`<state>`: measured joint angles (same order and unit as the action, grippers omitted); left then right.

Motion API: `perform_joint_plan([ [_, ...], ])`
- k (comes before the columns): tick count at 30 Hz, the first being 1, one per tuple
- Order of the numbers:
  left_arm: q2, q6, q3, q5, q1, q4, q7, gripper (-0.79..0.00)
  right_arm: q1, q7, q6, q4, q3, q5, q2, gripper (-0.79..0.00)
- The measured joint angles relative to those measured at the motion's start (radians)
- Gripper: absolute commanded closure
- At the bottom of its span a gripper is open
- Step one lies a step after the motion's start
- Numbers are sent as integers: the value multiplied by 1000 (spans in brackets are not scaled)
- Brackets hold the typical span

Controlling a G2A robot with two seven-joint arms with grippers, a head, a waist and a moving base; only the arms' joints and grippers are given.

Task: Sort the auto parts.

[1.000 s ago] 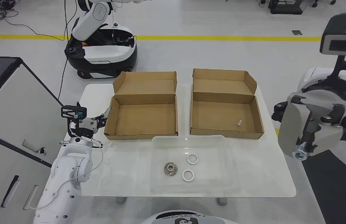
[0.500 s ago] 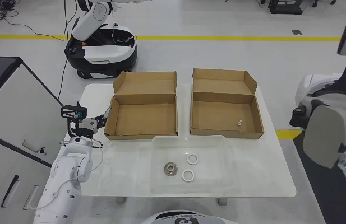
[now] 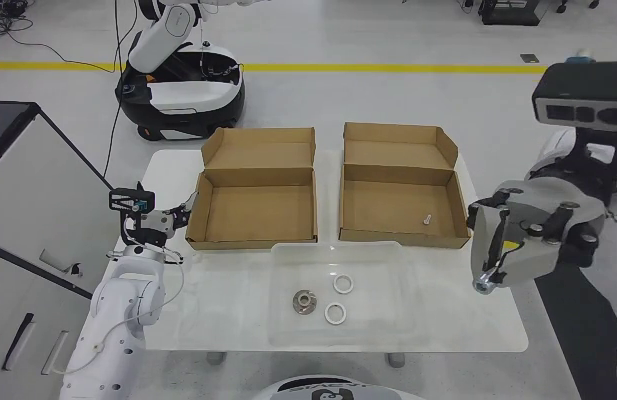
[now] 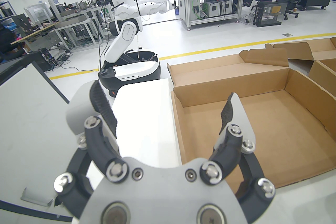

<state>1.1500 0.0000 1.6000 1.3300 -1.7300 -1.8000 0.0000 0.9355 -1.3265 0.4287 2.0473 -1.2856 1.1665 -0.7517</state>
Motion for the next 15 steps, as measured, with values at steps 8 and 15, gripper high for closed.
perform_joint_plan([
  [8, 0, 0, 0, 0, 0, 0, 0, -785, 24, 10, 15, -4, -2, 95, -20, 0],
  [15, 0, 0, 0, 0, 0, 0, 0, -785, 41, 30, 26, -3, -1, 212, -44, 0],
])
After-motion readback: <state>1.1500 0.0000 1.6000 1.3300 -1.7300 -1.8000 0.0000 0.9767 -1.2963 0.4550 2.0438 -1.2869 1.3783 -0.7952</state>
